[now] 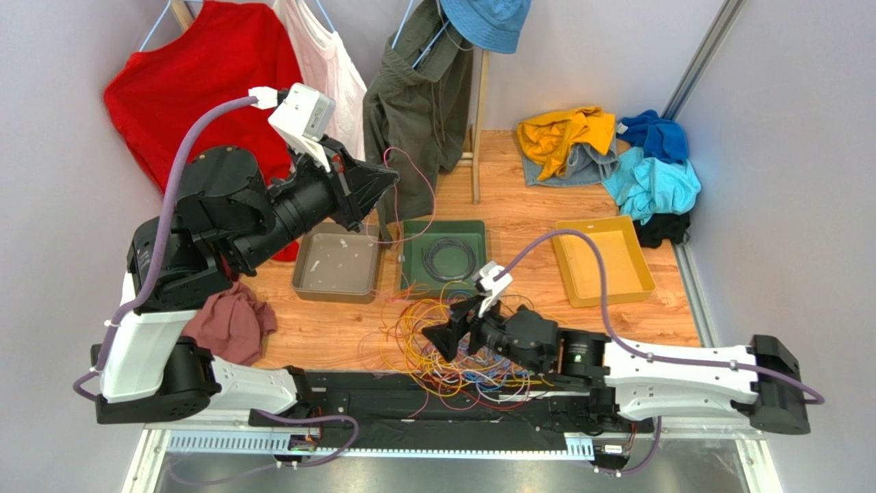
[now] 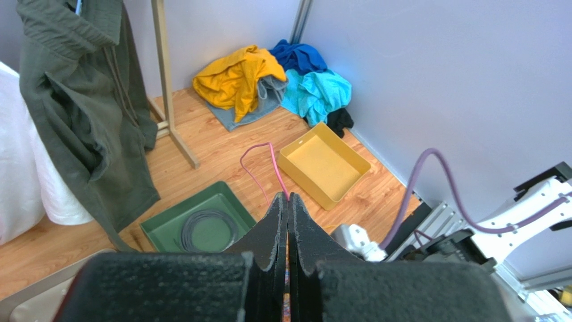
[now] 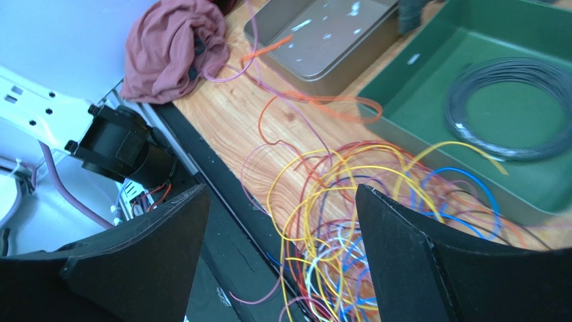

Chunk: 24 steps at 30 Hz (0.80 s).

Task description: Untangle the cables

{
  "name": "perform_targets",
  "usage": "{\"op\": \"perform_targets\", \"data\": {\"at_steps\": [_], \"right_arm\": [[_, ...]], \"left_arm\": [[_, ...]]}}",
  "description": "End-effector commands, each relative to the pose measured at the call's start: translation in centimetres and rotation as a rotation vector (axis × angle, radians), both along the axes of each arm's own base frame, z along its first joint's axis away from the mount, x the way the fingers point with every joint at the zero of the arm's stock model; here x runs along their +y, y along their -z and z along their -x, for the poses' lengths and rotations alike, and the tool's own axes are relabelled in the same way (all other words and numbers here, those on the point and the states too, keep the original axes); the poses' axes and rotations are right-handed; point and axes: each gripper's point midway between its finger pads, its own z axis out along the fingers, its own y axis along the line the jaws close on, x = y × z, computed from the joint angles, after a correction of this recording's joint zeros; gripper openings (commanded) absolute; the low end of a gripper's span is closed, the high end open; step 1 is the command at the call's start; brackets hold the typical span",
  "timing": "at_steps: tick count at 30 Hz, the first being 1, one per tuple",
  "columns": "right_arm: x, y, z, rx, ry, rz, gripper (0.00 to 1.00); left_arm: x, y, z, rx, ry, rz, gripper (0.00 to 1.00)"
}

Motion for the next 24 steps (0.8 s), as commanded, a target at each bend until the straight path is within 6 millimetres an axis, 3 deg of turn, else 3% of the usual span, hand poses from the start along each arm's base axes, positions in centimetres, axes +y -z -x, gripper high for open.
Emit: {"op": "perform_targets", "data": {"at_steps": [1,9,17,19,24], "right_arm": [[3.6,-1.9,0.1,-0.048,-0.051,-0.112,0.85],[7.3,0.0,-2.1,-0.068,0.025,-0.066,0.85],[7.9,-1.6,-1.9,-0.083,0.011,-0.188,0.88],[7.8,-1.5,-2.1,-0.070,0.028,-0.200,0.88],[5.1,-1.5,-2.8,-0.060,0.104,-0.237,0.89]], "left_arm": [[0.3,-1.3,0.8,-0.019,0.034,0.034,0.00],[0.3,-1.9,1.7,-0.018,0.070,0.060,0.00],[0.1,-0.7,2.4,0.006,0.106,0.047,0.00],[-0.2,-0.4,2.6,0.015,0.123,0.045,0.00],[-0.2,0.0,2.9,0.020,0.133,0.043,0.00]]}}
